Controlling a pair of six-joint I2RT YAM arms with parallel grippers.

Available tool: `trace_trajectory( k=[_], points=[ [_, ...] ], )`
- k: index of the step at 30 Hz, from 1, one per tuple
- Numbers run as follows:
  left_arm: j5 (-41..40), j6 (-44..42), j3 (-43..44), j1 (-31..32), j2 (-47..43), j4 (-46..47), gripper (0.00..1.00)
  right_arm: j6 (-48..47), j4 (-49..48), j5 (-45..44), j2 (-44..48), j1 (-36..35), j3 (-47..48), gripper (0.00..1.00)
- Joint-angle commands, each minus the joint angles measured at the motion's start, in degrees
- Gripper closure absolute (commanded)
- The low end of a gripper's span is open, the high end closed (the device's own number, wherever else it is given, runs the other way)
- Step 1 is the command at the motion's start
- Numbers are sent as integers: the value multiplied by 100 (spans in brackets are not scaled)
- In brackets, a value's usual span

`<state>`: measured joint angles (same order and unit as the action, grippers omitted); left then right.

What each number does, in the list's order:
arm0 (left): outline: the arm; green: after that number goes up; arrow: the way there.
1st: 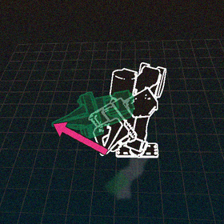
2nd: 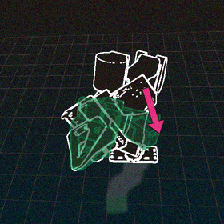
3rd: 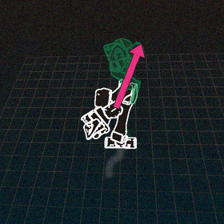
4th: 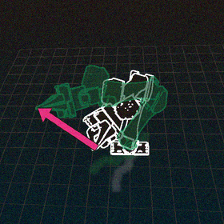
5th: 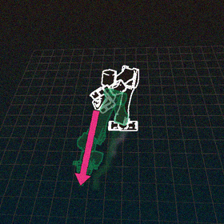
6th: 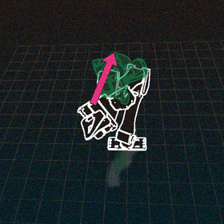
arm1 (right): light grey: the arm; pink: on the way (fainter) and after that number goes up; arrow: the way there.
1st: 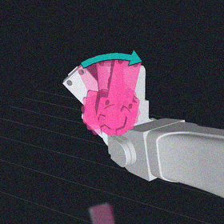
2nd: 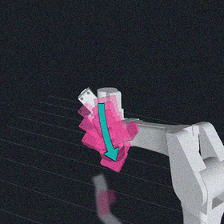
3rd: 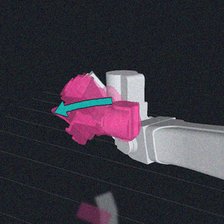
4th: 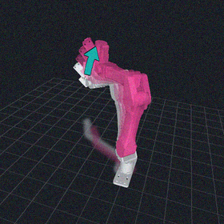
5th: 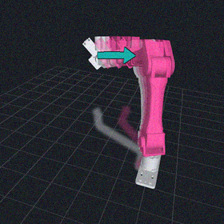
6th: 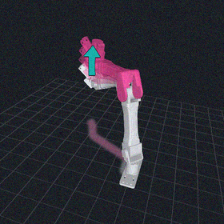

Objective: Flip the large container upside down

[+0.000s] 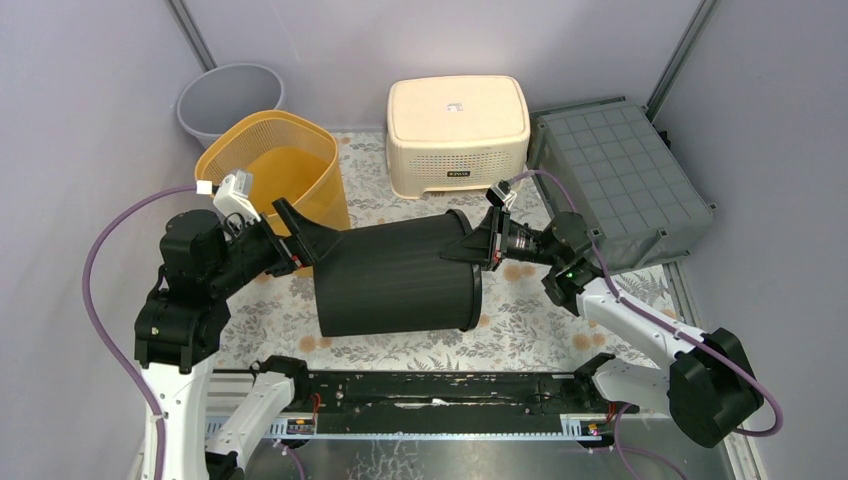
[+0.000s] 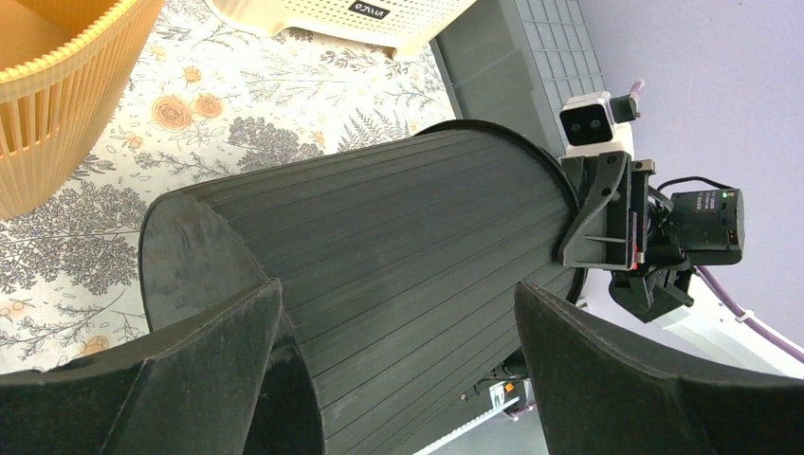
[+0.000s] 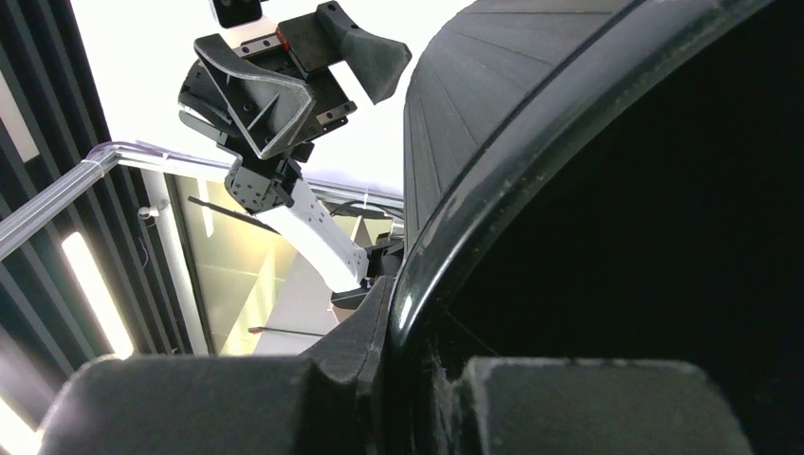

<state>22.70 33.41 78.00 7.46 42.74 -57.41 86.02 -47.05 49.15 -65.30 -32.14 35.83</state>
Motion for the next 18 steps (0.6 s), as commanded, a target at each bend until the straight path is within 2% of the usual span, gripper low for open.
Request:
trace_trajectory(
  k=[1, 8, 18],
  points=[
    [173, -194, -77, 36, -27, 115, 0, 118, -761, 64, 95, 36, 58, 100],
    [-61, -273, -372, 36, -224, 30, 0, 107, -842, 33, 152, 41, -162, 100],
    [-180, -123, -1463, 34, -598, 367, 0, 108, -908, 107, 186, 47, -340, 100]
  ],
)
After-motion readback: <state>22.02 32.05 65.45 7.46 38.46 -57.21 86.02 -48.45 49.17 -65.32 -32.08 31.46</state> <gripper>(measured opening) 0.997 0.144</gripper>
